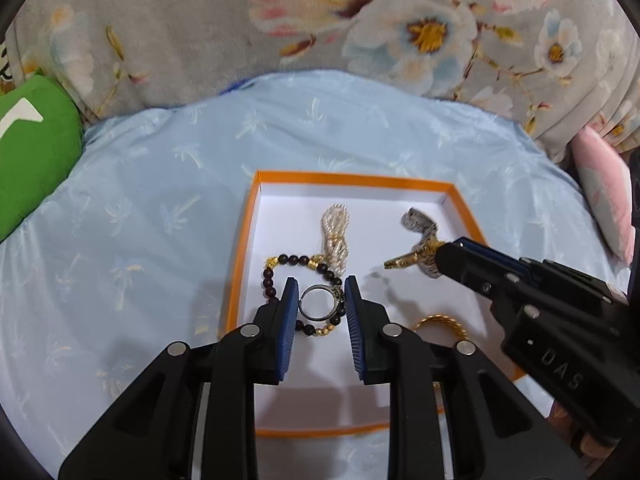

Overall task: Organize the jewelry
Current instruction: 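Lower silver ring and gold watch into the orange box and open both tools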

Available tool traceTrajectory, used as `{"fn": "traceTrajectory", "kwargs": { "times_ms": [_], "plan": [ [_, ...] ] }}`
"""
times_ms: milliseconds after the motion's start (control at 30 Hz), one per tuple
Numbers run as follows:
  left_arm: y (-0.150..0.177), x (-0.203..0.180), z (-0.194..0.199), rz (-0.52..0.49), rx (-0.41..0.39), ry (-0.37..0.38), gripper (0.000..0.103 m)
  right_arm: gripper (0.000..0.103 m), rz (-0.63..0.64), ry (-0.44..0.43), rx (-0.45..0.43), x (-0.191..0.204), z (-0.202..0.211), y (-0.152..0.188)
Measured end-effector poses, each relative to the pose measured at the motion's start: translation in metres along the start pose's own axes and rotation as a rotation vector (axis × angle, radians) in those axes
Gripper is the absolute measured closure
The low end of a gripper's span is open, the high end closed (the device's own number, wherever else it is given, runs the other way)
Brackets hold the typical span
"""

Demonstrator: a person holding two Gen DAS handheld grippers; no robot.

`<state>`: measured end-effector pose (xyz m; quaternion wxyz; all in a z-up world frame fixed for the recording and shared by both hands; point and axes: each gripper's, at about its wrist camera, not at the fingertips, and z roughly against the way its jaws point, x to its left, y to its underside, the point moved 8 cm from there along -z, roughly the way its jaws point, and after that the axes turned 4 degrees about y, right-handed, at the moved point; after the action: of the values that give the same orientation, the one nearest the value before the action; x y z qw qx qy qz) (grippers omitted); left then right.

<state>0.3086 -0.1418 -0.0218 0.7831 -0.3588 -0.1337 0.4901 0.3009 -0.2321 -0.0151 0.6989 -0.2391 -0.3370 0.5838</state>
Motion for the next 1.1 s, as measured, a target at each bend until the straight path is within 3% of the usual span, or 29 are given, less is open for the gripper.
{"fn": "traceTrajectory", "kwargs": {
  "times_ms": [300, 367, 533, 633, 1100],
  "plan": [
    [0.025, 0.004, -0.016, -0.002, 0.05, -0.012, 0.079, 0.087, -0.018, 0.054, 0.051, -0.026, -0.008, 0.023],
    [0.03, 0.007, -0.018, 0.007, 0.061, -0.023, 0.075, 0.085, -0.019, 0.08, 0.044, -0.031, -0.005, 0.024],
    [0.028, 0.008, -0.007, 0.016, 0.018, -0.032, 0.052, 0.084, -0.042, 0.09, 0.027, -0.04, 0.006, 0.027],
    [0.026, 0.008, 0.003, 0.02, -0.016, -0.039, 0.048, 0.084, -0.051, 0.095, 0.018, -0.045, 0.015, 0.032],
    [0.038, 0.02, 0.042, 0.072, -0.083, -0.031, 0.048, 0.086, -0.005, 0.101, 0.023, -0.034, 0.03, 0.05]
  ]
}}
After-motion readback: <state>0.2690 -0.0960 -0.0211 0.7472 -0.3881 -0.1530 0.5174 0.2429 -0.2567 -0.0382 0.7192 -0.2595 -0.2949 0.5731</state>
